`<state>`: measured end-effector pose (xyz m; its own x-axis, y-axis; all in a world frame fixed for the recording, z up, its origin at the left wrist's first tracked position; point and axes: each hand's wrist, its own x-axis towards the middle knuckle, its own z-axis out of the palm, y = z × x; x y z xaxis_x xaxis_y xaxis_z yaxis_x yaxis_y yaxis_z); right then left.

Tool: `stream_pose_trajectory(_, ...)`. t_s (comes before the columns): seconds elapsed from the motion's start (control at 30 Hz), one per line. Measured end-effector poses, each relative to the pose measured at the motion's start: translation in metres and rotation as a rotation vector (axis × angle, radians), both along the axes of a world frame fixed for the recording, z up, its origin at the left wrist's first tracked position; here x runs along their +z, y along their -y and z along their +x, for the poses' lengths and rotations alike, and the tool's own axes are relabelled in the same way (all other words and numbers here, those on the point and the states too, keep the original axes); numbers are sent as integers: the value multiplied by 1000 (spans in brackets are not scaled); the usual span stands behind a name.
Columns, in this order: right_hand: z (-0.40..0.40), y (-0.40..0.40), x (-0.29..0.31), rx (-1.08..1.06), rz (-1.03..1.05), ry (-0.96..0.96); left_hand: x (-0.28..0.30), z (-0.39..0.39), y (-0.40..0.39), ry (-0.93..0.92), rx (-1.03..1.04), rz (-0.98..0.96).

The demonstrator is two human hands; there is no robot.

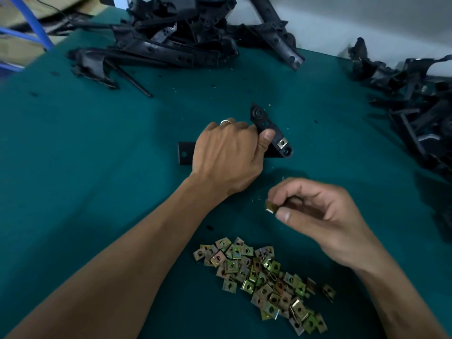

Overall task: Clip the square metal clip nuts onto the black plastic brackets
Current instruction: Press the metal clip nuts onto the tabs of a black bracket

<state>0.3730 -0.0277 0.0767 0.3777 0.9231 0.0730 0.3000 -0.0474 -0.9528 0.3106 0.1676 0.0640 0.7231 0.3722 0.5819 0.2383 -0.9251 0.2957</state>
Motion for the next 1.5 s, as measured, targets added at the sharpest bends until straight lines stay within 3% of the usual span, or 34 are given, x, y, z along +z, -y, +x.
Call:
stream_pose_trajectory(0.13, 2, 1, -5, -103, 118, -154, -2, 0, 1, -14, 6, -5)
stream_pose_trajectory(0.63, 1, -2, -8, -191, 175, -281, 0, -1, 3, 30, 66, 28)
stream_pose_trajectory(0.77, 10, -2, -6, -260, 244, -428, -1, -2, 0, -3, 30, 26)
stream_pose_trajectory(0.93, 34, -19, 1, -539, 473, -687, 1, -2, -1, -41, -90, 22)
stream_pose_trajectory(1.03, 43, -39, 3, -618, 493, -659, 1, -2, -2, -60, -183, -6)
stream_pose_trajectory(1.3, 37, -54, -1, -417, 426, -617, -1, 0, -4, -193, -252, 31)
stream_pose_trajectory(1.5, 29, -59, -3, -512, 405, -578, -2, 0, -4, -172, -252, 45)
